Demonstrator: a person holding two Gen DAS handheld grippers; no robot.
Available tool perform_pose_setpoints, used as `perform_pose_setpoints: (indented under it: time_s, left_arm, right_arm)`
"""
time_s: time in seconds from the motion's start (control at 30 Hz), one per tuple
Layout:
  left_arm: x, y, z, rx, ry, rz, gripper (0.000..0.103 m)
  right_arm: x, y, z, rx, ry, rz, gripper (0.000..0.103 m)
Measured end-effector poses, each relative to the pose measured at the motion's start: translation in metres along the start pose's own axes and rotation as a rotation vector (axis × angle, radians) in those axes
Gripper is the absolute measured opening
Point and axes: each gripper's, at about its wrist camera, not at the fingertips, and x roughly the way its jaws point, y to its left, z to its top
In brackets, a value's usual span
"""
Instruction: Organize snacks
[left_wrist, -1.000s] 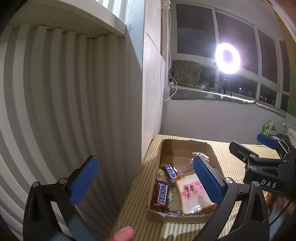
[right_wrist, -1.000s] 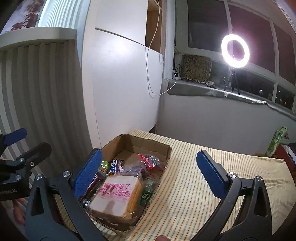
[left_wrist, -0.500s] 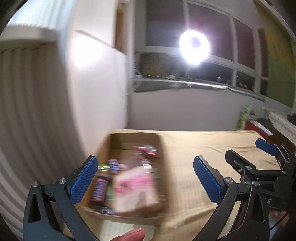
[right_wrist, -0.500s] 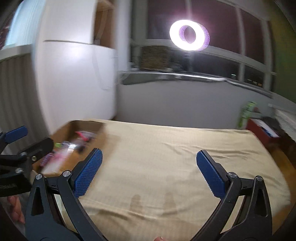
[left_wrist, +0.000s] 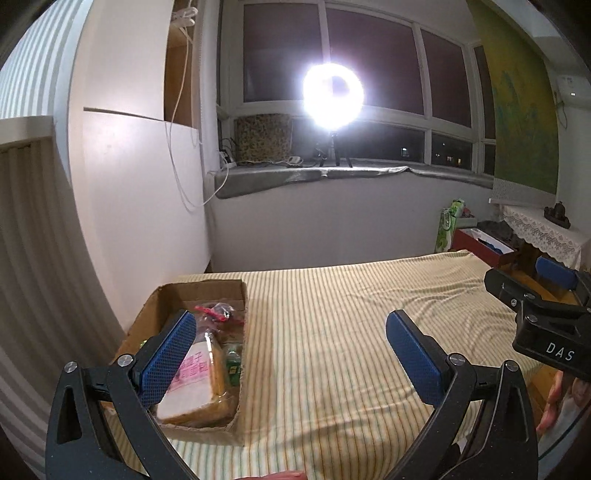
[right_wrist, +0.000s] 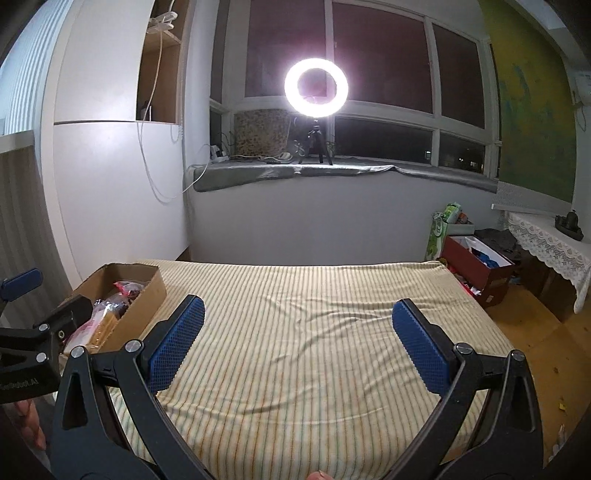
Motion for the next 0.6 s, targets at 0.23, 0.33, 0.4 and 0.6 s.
perform_pose_setpoints:
  time_s: [0.23,0.33,0.4,0.6]
  left_arm:
    - [-0.0047,0.0012,-0.0030,-0.004,0.008,0.011,0.102]
    - [-0.0059,0.0012,-0.0034,-0.006,0.007,0.010,0.102]
    - [-0.0070,0.0018,-0.0034,-0.007,0.007,0.005,0.102]
    - [-0.0075,0.0017,-0.0030,-0.005,0.010,0.004,0.102]
  right_arm:
    - [-0.0007,0.0071,-0.0008,-0.010,0.005,0.016,0.103]
    - [-0.0012,0.0084,-0.0008,-0.011,0.004,0.013,0.103]
    - [-0.0001,0.0085,-0.0005,-0.012,0.006,0.014,0.103]
    - [0.0016,0.0112,-0.0016,-0.019,0.012,0.018,0.103]
